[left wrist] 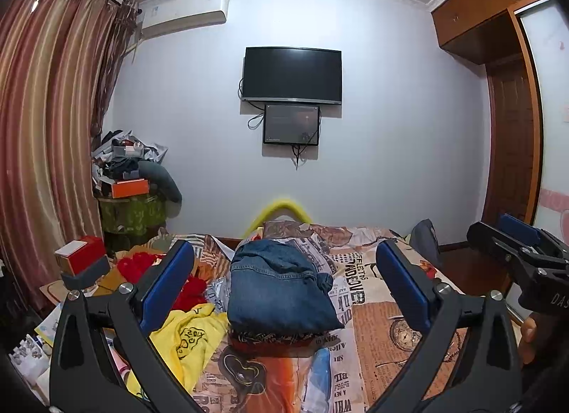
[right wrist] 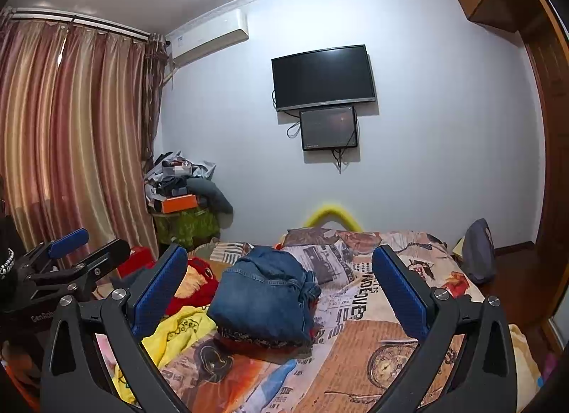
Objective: Fold large clothes
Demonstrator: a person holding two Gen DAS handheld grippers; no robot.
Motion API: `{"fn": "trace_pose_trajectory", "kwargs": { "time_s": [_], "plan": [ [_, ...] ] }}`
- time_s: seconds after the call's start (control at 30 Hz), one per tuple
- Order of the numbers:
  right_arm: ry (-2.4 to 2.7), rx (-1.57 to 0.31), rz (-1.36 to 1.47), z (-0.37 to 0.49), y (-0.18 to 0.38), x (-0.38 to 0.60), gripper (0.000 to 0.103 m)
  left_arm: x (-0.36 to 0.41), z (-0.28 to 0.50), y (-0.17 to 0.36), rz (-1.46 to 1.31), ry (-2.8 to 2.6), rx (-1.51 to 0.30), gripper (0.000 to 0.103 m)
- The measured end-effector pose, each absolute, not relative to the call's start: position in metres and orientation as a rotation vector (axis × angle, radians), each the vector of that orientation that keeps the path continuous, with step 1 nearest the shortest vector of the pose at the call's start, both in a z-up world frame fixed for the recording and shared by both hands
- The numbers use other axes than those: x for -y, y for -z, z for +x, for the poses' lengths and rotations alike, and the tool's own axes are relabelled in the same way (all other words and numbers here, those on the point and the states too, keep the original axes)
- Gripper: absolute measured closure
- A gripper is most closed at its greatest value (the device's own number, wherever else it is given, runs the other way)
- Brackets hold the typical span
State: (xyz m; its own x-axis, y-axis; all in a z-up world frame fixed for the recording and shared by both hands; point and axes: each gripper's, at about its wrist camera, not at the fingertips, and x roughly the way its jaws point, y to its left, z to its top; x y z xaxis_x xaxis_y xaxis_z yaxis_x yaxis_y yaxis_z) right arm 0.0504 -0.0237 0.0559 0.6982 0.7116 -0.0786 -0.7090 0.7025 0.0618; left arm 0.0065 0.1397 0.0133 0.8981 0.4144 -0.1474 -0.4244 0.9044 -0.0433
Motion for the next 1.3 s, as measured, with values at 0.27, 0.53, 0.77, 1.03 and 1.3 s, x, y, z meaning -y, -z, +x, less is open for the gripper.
{"fn": "trace_pose_trajectory", "kwargs": {
  "time_s": [0.27, 0.53, 0.77, 1.03, 1.3],
  "plan": [
    [-0.789, -0.112, 0.033, 0.052, -0.055, 0.024, 0.000, -0.142, 0.011, -0.009, -0.090, -0.422, -0.152, 0.000],
    [-0.786, -0.123, 0.046, 0.054, -0.056, 0.027, 0.000, -0.148, 0.017, -0.005, -0.130, -0.393, -0.185, 0.000],
    [-0.789, -0.131, 0.057, 0.056, -0.056, 0.029, 0.000, -0.148, 0.017, -0.003, -0.134, -0.390, -0.192, 0.000],
    [-0.788, -0.136, 0.055, 0.055, -0.056, 0.028, 0.000, -0.145, 0.017, -0.001, -0.130, -0.383, -0.199, 0.000],
    [-0.786, -0.141, 0.056, 0.056, -0.055, 0.028, 0.000, -0.144, 0.016, 0.001, -0.122, -0.390, -0.205, 0.000]
  ]
}}
